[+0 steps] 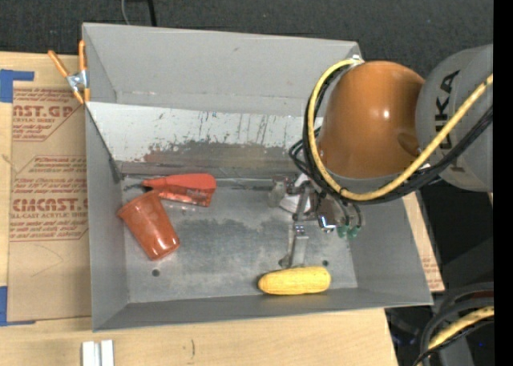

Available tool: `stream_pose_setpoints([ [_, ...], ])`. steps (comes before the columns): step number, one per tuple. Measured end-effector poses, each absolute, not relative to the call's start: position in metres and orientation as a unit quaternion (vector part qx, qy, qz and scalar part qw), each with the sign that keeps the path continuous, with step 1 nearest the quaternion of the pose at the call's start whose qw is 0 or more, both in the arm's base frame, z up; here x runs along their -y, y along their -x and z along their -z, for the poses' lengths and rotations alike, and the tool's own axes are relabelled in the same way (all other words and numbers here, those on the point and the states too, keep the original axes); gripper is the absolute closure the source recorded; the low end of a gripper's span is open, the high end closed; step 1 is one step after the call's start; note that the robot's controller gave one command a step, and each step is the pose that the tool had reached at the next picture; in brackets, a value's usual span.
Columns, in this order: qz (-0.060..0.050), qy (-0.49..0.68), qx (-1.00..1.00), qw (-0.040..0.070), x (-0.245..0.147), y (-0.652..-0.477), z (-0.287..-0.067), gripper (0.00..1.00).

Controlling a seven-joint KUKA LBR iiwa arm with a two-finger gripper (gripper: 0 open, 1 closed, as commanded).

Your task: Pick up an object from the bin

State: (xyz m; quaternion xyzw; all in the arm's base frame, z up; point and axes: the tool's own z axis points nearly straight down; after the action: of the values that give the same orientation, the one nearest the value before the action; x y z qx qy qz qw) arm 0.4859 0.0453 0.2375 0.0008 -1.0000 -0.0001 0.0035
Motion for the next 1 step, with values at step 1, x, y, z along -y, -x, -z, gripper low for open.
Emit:
stream_pose_setpoints([
  [1,0.0,0.0,1.0,-0.001,-0.0451,-0.4875,-0.2416,0.0],
])
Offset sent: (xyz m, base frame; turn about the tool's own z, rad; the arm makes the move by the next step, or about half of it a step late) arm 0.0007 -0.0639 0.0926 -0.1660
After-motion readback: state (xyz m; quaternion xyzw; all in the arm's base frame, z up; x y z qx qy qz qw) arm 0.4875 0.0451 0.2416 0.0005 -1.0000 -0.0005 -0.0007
